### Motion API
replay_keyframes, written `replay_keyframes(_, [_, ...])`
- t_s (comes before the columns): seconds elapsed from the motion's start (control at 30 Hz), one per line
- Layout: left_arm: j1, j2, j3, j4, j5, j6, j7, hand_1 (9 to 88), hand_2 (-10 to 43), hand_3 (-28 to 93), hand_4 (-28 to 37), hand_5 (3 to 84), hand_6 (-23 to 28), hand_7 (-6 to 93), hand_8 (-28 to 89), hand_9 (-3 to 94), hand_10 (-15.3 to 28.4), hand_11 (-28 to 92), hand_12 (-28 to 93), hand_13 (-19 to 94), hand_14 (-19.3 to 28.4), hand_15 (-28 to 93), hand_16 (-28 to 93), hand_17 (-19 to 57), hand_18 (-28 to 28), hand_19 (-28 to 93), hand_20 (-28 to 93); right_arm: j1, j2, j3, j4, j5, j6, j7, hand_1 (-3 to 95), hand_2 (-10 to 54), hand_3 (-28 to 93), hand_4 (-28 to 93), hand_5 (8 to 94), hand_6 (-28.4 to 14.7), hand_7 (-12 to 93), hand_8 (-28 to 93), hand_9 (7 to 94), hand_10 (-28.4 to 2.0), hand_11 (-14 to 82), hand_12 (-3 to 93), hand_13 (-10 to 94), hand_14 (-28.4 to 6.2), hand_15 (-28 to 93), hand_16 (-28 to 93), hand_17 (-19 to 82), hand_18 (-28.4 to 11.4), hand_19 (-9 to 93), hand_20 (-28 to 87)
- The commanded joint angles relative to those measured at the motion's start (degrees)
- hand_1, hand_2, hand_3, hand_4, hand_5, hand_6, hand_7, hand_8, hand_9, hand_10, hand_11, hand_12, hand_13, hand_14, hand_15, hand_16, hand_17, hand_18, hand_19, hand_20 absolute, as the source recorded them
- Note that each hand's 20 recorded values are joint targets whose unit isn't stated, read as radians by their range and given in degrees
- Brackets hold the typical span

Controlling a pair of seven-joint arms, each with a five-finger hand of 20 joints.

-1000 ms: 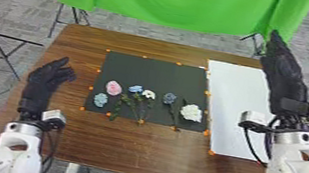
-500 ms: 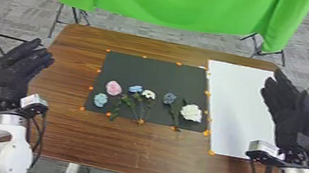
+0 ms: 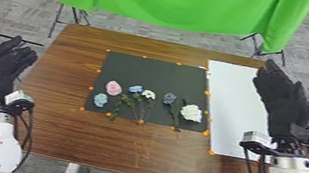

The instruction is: Arrange flowers

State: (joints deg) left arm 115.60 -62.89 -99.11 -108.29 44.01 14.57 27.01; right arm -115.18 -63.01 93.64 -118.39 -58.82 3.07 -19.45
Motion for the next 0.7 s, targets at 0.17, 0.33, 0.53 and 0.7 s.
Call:
replay_keyframes(0.17, [0.72, -0.47, 0.89, -0.57, 0.69, -0.49, 1.66, 42.3, 4.6, 69, -11.5, 51.0, -0.7, 19.4, -10, 52.2, 13.7, 23, 10, 48, 15.9, 25, -2, 25.6, 13.9, 8, 41, -1.42, 5.81, -1.86, -0.09, 3.5, 3.3, -4.61, -0.5, 0.7, 80, -20, 40.4, -1.1, 9, -9, 38.9, -12.4, 3.7, 7.5, 24, -9.1, 6, 6, 14, -9.0, 0, 20])
replay_keyframes(0.33, [0.87, -0.58, 0.83, -0.79, 0.44, -0.32, 1.76, 40.6, 3.1, 70, -12.9, 51.1, -0.8, 19.2, -10, 52.6, 13.6, 23, 10, 54, 17.2, 33, -2, 23.2, 14.1, 11, 39, -0.72, 7.83, -3.63, -0.05, 5.37, 5.95, -5.66, -0.9, 0.9, 79, -21, 42.4, -2.8, 7, -9, 34.8, -12.4, 2.5, 7.2, 22, -10.1, 6, 6, 13, -9.7, 0, 20])
replay_keyframes(0.53, [0.03, -0.09, 1.58, -0.52, 2.33, 0.27, 2.75, 39.7, 2.7, 69, -12.8, 51.6, -0.9, 18.4, -9, 55.5, 13.5, 23, 11, 62, 17.8, 46, -4, 22.6, 13.8, 11, 37, -0.42, 6.08, -2.72, -0.29, 3.72, 5.49, -4.26, -1.4, 1.1, 79, -21, 42.2, -2.7, 7, -8, 33.5, -12.1, 2.3, 7.3, 21, -11.2, 6, 7, 12, -12.0, 0, 21])
replay_keyframes(0.7, [1.0, -1.29, 2.29, -1.99, 7.65, 2.48, 3.56, 36.0, -0.4, 70, -15.1, 51.8, -0.7, 18.7, -9, 57.0, 14.2, 24, 11, 55, 17.3, 37, -3, 21.1, 13.4, 11, 35, 0.77, 3.74, -2.81, -0.54, 0.08, 6.07, -2.66, -1.4, 1.2, 79, -21, 40.6, -1.3, 8, -8, 33.7, -12.0, 2.4, 7.3, 21, -10.5, 5, 7, 12, -11.9, 0, 20])
